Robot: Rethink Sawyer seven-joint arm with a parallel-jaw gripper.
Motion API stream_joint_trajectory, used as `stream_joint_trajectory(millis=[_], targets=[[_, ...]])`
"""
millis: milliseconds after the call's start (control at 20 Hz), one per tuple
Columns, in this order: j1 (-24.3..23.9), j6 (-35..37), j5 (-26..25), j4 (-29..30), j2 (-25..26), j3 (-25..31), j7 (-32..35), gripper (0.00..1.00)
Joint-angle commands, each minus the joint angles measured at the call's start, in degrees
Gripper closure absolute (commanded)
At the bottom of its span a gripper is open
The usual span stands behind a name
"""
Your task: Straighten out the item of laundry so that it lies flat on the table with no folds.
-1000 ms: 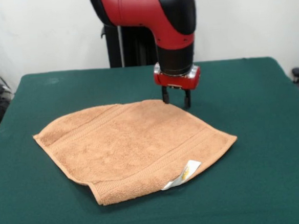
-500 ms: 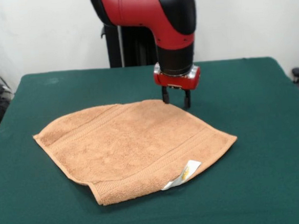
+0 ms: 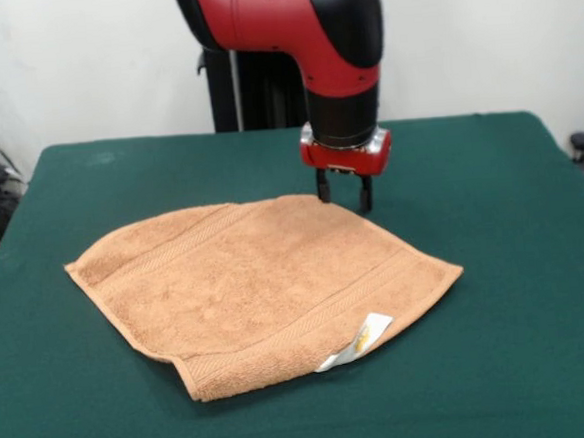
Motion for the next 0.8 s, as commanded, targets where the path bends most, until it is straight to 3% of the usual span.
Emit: stream_joint_trajectory(millis=[50,500,750,800], targets=[[0.5,-11.5,0.4,-4.0,9.7,3.3,10.0,0.0],[0.8,-13.4,0.4,-3.8,10.6,3.0,10.7,0.0],[1.1,-10.2,-1.0,-4.2,9.1,2.0,8.4,0.0],[1.3,-9.6,-1.3,-4.5,9.0,1.6,7.9,1.0]])
